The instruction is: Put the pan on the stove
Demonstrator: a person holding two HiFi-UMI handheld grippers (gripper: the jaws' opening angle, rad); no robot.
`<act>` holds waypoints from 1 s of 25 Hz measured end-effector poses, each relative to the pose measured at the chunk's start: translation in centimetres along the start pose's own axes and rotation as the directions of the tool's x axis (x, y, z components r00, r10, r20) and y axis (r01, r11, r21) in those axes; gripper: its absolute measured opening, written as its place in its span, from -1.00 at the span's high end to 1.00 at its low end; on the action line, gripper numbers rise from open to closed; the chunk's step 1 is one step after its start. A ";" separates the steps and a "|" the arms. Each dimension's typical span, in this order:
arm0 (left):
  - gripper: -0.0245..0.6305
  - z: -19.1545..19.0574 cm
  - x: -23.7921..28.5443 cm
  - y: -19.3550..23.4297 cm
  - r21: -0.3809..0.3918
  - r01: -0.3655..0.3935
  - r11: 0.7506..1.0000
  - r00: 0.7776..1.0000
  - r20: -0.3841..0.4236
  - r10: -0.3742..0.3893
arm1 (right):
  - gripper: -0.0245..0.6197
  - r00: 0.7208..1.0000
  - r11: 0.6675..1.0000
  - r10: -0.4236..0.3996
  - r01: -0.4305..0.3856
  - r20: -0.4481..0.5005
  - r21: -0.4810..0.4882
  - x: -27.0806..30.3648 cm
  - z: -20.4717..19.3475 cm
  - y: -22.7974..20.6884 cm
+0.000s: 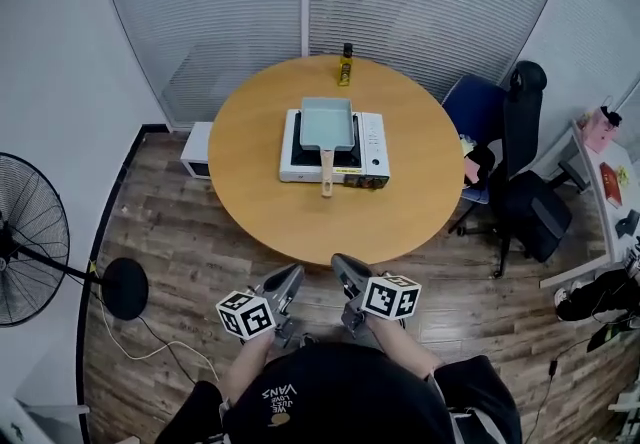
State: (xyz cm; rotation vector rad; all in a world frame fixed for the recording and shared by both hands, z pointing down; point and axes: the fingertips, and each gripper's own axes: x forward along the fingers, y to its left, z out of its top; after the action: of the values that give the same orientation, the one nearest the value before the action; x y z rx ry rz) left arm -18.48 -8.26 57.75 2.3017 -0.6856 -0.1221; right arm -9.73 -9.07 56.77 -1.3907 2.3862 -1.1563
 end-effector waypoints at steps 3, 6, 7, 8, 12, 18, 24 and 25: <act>0.90 -0.4 -0.4 -0.5 0.009 0.018 1.000 1.000 -0.007 -0.018 | 0.86 1.000 1.000 -0.015 0.015 0.000 0.001 -0.5 -0.8 0.1; 0.90 -0.8 -0.8 -0.6 0.012 0.026 1.000 1.000 -0.013 -0.026 | 0.87 1.000 1.000 -0.030 0.030 -0.003 -0.003 -0.7 -1.3 0.5; 0.90 -0.9 -1.0 -0.6 0.012 0.027 1.000 1.000 -0.015 -0.027 | 0.87 0.999 0.999 -0.033 0.033 -0.005 -0.003 -0.7 -1.6 0.6; 0.90 -1.0 -1.1 -0.6 0.011 0.028 1.000 0.999 -0.018 -0.028 | 0.88 0.999 0.999 -0.035 0.035 -0.008 -0.003 -0.7 -1.8 0.6; 0.90 -1.4 -1.5 -0.8 0.011 0.030 0.999 0.999 -0.028 -0.029 | 0.88 0.998 0.999 -0.050 0.050 -0.023 -0.008 -0.8 -2.6 0.5; 0.90 -1.6 -2.2 -0.5 0.013 0.016 1.000 0.999 -0.030 -0.016 | 0.88 0.998 0.999 -0.054 0.053 -0.029 -0.011 -0.7 -3.0 0.7; 0.90 -1.5 -2.3 -0.2 0.012 0.014 1.000 1.000 -0.028 -0.014 | 0.88 0.998 0.998 -0.056 0.055 -0.035 -0.008 -0.5 -3.2 0.7; 0.90 -1.5 -2.3 -0.2 0.012 0.014 1.000 0.999 -0.030 -0.014 | 0.88 0.998 0.998 -0.058 0.058 -0.037 -0.009 -0.5 -3.1 0.7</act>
State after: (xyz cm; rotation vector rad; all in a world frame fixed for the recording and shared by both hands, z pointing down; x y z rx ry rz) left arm -19.91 -6.07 58.48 2.3157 -0.6571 -0.0902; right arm -11.42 -6.77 58.35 -1.4628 2.3924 -1.1988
